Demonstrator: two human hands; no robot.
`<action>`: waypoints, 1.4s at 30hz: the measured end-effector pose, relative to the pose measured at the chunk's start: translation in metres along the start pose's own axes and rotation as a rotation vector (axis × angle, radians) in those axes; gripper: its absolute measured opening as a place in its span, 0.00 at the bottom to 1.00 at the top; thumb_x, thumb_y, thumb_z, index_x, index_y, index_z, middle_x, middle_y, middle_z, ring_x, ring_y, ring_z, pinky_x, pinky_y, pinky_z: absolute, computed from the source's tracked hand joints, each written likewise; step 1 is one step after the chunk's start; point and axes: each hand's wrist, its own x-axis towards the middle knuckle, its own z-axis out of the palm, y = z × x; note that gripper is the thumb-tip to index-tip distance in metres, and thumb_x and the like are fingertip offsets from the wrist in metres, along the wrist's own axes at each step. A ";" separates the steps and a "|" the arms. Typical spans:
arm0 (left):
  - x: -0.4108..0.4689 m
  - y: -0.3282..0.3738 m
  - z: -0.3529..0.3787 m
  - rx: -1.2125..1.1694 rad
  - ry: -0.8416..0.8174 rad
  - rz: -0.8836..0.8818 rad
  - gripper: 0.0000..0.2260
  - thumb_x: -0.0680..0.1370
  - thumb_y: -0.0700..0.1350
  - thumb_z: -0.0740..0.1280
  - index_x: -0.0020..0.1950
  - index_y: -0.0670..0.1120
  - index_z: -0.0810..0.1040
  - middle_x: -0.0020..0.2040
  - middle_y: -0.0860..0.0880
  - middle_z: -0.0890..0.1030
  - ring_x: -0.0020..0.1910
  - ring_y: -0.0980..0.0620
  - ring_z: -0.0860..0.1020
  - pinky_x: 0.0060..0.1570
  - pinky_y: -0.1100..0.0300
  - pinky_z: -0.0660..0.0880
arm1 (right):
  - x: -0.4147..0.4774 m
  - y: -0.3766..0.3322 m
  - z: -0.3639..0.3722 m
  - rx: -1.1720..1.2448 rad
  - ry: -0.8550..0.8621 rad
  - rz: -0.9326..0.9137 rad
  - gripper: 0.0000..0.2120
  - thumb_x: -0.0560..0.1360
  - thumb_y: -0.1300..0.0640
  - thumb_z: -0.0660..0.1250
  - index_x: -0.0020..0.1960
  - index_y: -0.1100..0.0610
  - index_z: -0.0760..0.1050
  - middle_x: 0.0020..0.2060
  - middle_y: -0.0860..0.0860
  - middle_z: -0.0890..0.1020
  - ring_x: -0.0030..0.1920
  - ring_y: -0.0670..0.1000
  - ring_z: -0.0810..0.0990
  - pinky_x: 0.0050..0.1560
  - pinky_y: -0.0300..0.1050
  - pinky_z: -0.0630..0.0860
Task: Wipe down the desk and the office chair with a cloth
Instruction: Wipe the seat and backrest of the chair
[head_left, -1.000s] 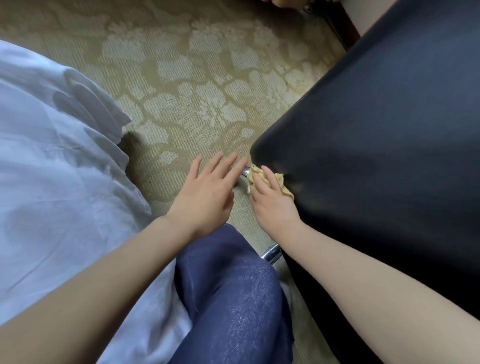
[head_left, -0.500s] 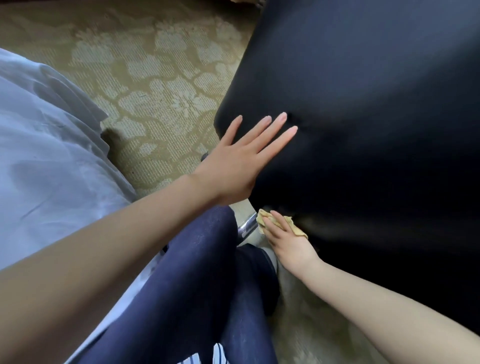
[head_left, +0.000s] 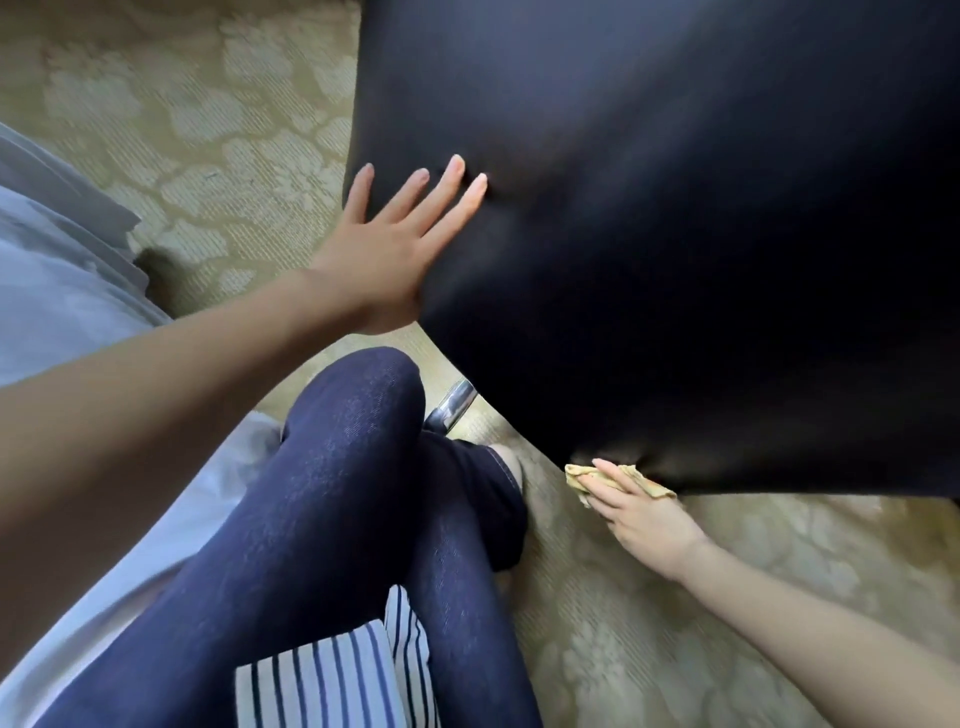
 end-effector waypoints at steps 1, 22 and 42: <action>0.000 0.001 0.000 0.016 -0.002 -0.002 0.47 0.73 0.42 0.67 0.75 0.52 0.31 0.78 0.50 0.38 0.77 0.45 0.46 0.71 0.36 0.43 | -0.006 0.001 0.005 0.015 -0.003 -0.010 0.21 0.81 0.60 0.52 0.73 0.63 0.60 0.76 0.57 0.50 0.74 0.60 0.35 0.52 0.61 0.19; -0.011 0.020 -0.009 0.112 -0.031 -0.054 0.42 0.75 0.46 0.64 0.77 0.51 0.35 0.78 0.50 0.40 0.77 0.42 0.40 0.70 0.35 0.40 | -0.016 0.086 -0.112 -0.161 0.627 0.509 0.16 0.78 0.53 0.61 0.65 0.51 0.74 0.66 0.47 0.74 0.70 0.50 0.66 0.72 0.54 0.53; -0.025 0.080 -0.115 -0.192 0.416 0.077 0.47 0.73 0.38 0.66 0.75 0.54 0.31 0.75 0.56 0.33 0.76 0.52 0.35 0.72 0.48 0.37 | -0.166 0.143 -0.181 -0.120 1.423 1.217 0.15 0.80 0.65 0.60 0.61 0.53 0.78 0.61 0.48 0.79 0.65 0.51 0.69 0.63 0.48 0.66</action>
